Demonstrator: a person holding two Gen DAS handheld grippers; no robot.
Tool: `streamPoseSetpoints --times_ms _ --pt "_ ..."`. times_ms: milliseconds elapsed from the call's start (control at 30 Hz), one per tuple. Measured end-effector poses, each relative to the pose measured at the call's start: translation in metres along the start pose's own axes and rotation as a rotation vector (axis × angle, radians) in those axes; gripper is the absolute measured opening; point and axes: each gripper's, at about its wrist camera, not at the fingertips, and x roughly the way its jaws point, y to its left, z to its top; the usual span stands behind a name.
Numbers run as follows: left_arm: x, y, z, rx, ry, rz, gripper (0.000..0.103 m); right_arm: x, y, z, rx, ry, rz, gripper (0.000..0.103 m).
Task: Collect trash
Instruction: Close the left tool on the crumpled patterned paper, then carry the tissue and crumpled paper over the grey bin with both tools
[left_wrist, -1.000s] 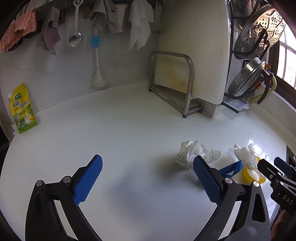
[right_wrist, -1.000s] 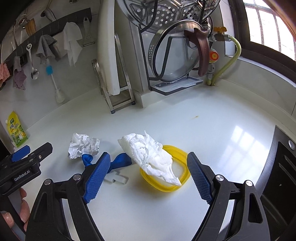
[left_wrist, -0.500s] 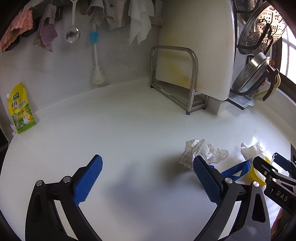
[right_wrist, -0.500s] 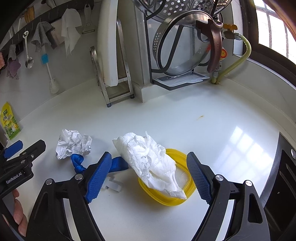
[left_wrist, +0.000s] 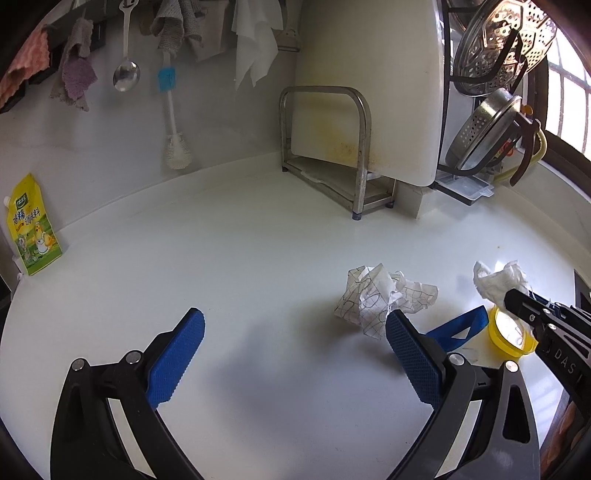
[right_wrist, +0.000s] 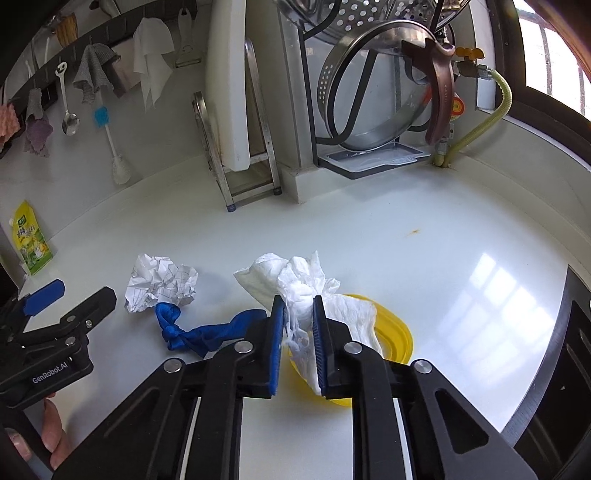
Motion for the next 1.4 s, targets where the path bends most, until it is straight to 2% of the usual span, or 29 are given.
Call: streamPoseSetpoints --times_ms 200,333,533,733,967,1033,1067,1133,1200,1233,1300,1400 --pt "0.003 -0.001 0.001 -0.014 0.004 -0.009 0.097 -0.021 -0.016 0.005 0.08 -0.09 0.03 0.014" --pt "0.008 -0.007 0.005 -0.028 0.012 -0.019 0.097 -0.021 -0.029 0.005 0.124 -0.087 0.043 0.014" --pt "0.017 -0.025 0.011 0.008 0.007 -0.022 0.097 -0.021 -0.034 0.003 0.143 -0.081 0.068 0.014" --pt "0.038 -0.03 0.015 0.032 0.054 -0.01 0.097 -0.02 -0.031 0.003 0.143 -0.073 0.097 0.014" --pt "0.053 -0.032 0.019 0.028 0.088 -0.036 0.095 -0.019 -0.03 0.003 0.147 -0.07 0.116 0.014" --pt "0.055 -0.032 0.019 0.028 0.091 -0.044 0.089 -0.019 -0.03 0.003 0.147 -0.07 0.119 0.014" --pt "0.056 -0.032 0.019 0.026 0.097 -0.056 0.079 -0.02 -0.03 0.003 0.146 -0.07 0.12 0.014" --pt "0.059 -0.031 0.02 0.019 0.111 -0.074 0.07 -0.02 -0.03 0.003 0.145 -0.07 0.122 0.014" --pt "0.061 -0.029 0.02 0.013 0.124 -0.087 0.055 -0.02 -0.029 0.003 0.142 -0.069 0.123 0.014" --pt "0.062 -0.029 0.02 0.01 0.126 -0.092 0.051 -0.02 -0.029 0.003 0.141 -0.069 0.125 0.014" --pt "0.061 -0.029 0.019 0.01 0.125 -0.098 0.038 -0.021 -0.028 0.003 0.139 -0.071 0.128 0.014" --pt "0.058 -0.029 0.019 0.013 0.108 -0.098 0.033 -0.023 -0.028 0.003 0.132 -0.08 0.128 0.014"
